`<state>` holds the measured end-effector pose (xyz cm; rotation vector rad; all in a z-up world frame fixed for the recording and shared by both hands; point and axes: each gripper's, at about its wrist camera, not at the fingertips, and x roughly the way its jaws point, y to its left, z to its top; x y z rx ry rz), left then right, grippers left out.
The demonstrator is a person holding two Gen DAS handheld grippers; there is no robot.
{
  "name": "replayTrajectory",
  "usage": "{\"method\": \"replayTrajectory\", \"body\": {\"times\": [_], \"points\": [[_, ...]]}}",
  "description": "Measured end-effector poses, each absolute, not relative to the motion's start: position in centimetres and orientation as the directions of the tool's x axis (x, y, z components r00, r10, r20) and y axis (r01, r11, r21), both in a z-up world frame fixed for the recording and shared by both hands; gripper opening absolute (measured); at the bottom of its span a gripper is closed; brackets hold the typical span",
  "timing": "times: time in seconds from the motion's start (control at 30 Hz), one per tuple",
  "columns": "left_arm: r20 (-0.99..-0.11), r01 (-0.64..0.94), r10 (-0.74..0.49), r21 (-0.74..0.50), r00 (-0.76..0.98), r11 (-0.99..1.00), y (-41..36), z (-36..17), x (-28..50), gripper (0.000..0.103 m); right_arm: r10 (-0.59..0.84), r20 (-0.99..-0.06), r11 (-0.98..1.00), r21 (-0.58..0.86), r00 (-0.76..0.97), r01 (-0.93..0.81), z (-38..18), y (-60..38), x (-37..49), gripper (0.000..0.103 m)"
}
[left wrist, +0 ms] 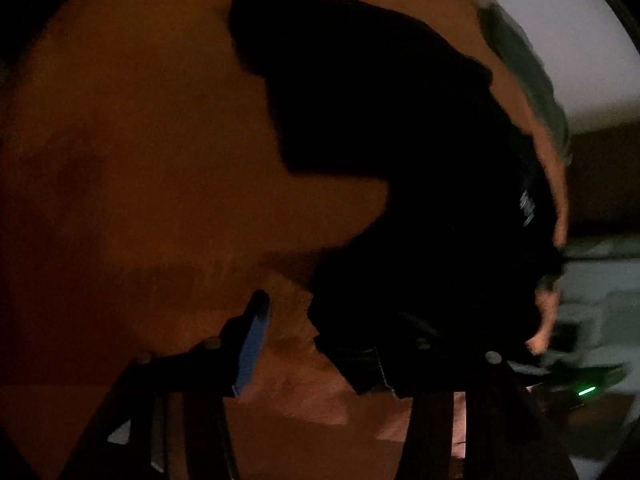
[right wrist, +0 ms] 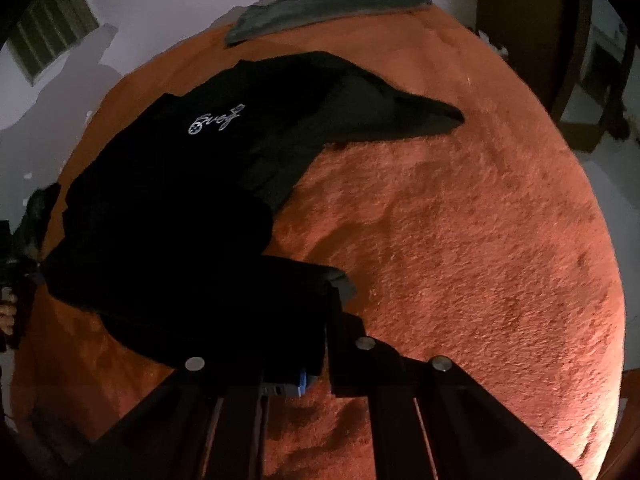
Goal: Fold clothes
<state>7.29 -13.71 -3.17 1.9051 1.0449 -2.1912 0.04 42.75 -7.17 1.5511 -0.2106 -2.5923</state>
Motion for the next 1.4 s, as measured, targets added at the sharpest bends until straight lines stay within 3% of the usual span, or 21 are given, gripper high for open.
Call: {"method": "replayTrajectory", "body": {"times": [0.23,0.33,0.43,0.7,0.9,1.17,1.2,1.23,1.4], "points": [[-0.827,0.428,0.476,-0.563,-0.300,-0.707,-14.1,0.2,5.5,0.054,-0.160,-0.860,-0.980,0.196,-0.485,-0.024,-7.4,43.7,-1.1,0.004],[-0.891,0.392,0.369,-0.449,-0.265,-0.803,-14.2,0.4,5.0,0.056,-0.159,-0.871,-0.971,0.222,-0.466,-0.085,-8.2,45.4,-1.5,0.004],[-0.951,0.380,0.145,-0.245,-0.273,-0.892,-14.1,0.9,6.3,0.056,-0.163,-0.879,-0.966,0.234,-0.448,-0.109,-9.0,46.0,-1.6,0.004],[-0.872,-0.026,-0.041,0.062,-0.488,-0.998,-2.3,0.4,17.2,0.056,-0.145,-0.881,-0.979,0.194,-0.451,-0.065,-9.0,45.6,-1.2,0.004],[-0.861,-0.108,0.020,0.041,-0.508,-0.993,3.8,-3.5,20.2,0.056,-0.144,-0.888,-0.977,0.197,-0.437,-0.077,-9.9,45.6,-1.0,0.004],[-0.833,0.032,-0.070,0.063,-0.549,-0.998,2.3,-4.8,17.0,0.055,-0.154,-0.889,-0.976,0.206,-0.430,-0.076,-9.9,45.3,-0.5,0.004],[-0.831,0.036,-0.077,0.069,-0.552,-0.997,2.1,-4.6,17.0,0.051,-0.152,-0.888,-0.976,0.205,-0.434,-0.077,-9.7,45.4,-0.3,0.004],[-0.830,0.043,-0.082,0.070,-0.551,-0.997,1.9,-4.2,17.2,0.003,-0.151,-0.887,-0.975,0.205,-0.436,-0.080,-9.5,45.5,-0.1,0.004],[-0.830,0.077,-0.107,0.077,-0.548,-0.994,1.1,-2.0,18.5,0.002,-0.144,-0.880,-0.977,0.200,-0.452,-0.078,-7.9,45.8,1.4,0.004]]}}
